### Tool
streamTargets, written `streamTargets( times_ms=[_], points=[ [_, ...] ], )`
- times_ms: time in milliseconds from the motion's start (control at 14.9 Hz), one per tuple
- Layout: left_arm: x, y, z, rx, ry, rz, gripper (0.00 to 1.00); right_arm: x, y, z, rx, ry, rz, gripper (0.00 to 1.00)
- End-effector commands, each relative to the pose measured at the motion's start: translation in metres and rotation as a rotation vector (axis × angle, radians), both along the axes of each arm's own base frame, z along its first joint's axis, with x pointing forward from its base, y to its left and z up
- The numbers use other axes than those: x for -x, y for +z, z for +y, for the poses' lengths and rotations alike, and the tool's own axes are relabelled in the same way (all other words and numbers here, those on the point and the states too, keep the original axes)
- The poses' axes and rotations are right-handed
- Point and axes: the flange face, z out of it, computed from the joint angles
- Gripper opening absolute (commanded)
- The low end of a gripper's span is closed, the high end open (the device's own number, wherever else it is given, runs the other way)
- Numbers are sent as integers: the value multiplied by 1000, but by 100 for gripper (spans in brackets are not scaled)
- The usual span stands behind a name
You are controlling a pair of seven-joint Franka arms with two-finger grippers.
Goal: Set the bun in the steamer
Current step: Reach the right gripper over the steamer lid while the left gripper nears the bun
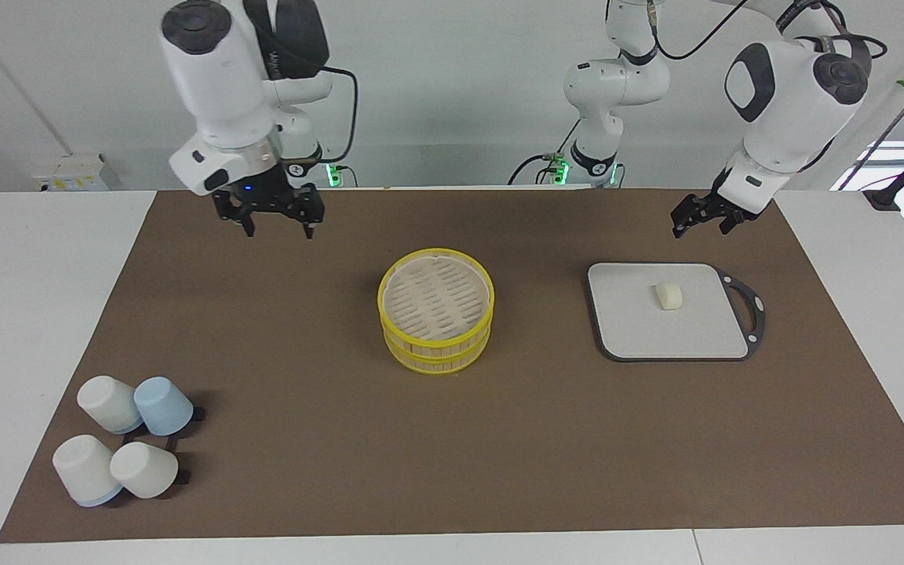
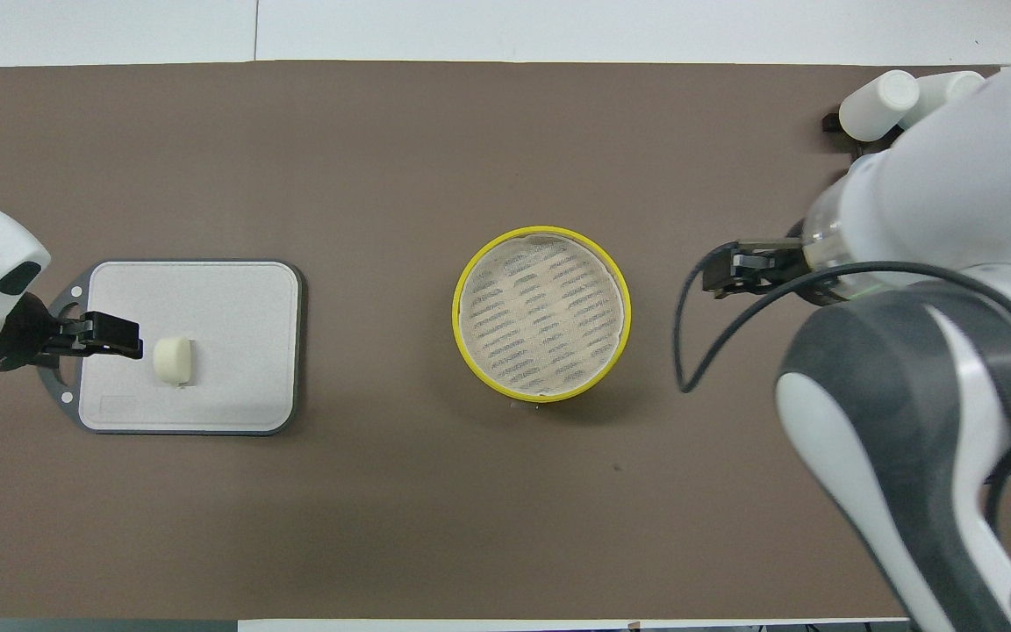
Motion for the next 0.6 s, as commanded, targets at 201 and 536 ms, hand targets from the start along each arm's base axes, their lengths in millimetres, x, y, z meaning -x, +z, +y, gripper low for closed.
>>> streamTargets(
  times_ms=[201,536],
  points=[
    [10,-74,7,-17,21,-48,100,-5,-35,150,-20,-171,26,99],
    [1,-129,18,-17,42,-41,100,4,-71,220,-13,-140,8,99]
  ],
)
